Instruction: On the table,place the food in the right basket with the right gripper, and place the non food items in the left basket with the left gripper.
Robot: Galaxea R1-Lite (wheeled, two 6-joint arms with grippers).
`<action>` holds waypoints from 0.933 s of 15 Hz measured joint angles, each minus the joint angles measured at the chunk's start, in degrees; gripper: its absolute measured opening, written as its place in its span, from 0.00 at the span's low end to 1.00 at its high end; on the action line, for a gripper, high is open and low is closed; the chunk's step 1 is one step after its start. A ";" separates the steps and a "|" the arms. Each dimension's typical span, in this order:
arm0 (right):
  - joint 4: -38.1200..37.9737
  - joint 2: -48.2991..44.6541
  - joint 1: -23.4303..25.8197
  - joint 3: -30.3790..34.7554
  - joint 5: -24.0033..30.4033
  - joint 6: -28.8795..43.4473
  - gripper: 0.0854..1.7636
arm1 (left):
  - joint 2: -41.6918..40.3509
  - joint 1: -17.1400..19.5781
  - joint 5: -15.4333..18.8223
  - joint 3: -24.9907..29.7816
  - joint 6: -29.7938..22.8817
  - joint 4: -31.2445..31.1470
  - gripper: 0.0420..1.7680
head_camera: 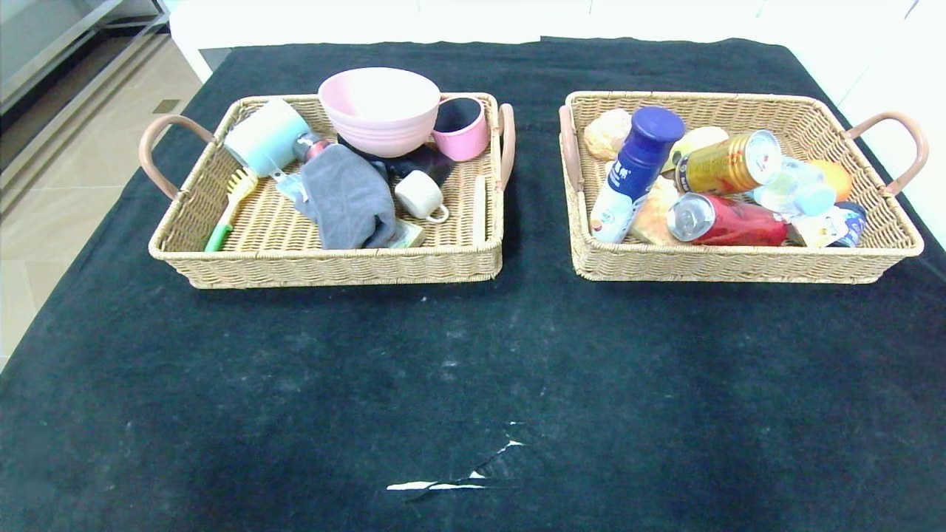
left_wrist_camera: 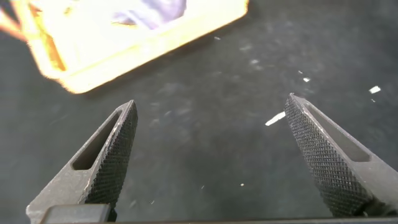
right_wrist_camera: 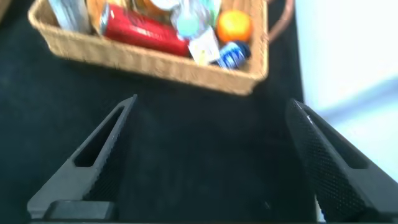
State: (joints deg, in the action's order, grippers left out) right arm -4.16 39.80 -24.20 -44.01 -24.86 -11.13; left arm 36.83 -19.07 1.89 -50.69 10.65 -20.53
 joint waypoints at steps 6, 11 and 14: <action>-25.94 -13.79 12.43 -6.38 17.81 -3.34 0.96 | -6.64 10.50 4.19 -0.13 1.77 -5.49 0.97; -26.98 -21.00 17.34 -4.41 19.04 -2.89 0.96 | -11.39 17.42 7.31 -1.88 1.77 -8.72 0.97; -26.98 -23.21 18.66 -2.88 19.02 -1.35 0.96 | -14.26 19.18 8.80 0.26 1.27 -10.50 0.97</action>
State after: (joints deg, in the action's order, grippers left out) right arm -31.13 16.59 -5.53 -46.89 -5.84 -12.48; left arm 22.56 0.11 10.69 -50.43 11.92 -31.03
